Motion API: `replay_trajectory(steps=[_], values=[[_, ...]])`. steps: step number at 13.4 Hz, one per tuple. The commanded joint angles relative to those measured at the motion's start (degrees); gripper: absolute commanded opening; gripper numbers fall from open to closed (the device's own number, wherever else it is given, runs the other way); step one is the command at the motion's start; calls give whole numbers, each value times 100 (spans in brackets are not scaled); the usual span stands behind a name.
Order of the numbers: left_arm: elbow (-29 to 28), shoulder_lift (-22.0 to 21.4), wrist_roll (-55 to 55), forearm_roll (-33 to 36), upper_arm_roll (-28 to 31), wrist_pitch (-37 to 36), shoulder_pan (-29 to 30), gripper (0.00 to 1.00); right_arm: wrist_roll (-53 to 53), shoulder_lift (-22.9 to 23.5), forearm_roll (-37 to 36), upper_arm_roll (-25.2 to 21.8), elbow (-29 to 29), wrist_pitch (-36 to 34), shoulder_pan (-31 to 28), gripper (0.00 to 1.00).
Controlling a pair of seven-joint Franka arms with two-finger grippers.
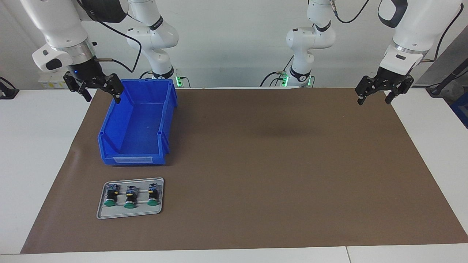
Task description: Place and press button with both arms
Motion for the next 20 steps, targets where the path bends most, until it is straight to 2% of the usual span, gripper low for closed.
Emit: replay_trajectory(steps=[1,5,9,14,18,20], values=[[-103,-119,-34,78,-7,-66,30,100,40,-145,-101,47,-173,81,-34,100],[-103,-119,-175,-140,-15,-58,12,100,32,-136,-101,47,-173,89,-43,100],[-103,-111,-588,-344,-7,-40,12,100,-74,171,-93,47,-155,763,-61,100],[-155,-146,-501,-344,-7,-84,21,100,-503,1365,91,39,608,1521,-209,100],[-295,-216,-413,-344,-7,-101,12,100,-645,2840,162,56,1162,2626,-192,100],[-418,-286,-413,-344,-7,-145,21,100,-619,3299,267,74,1251,3076,-192,100]])
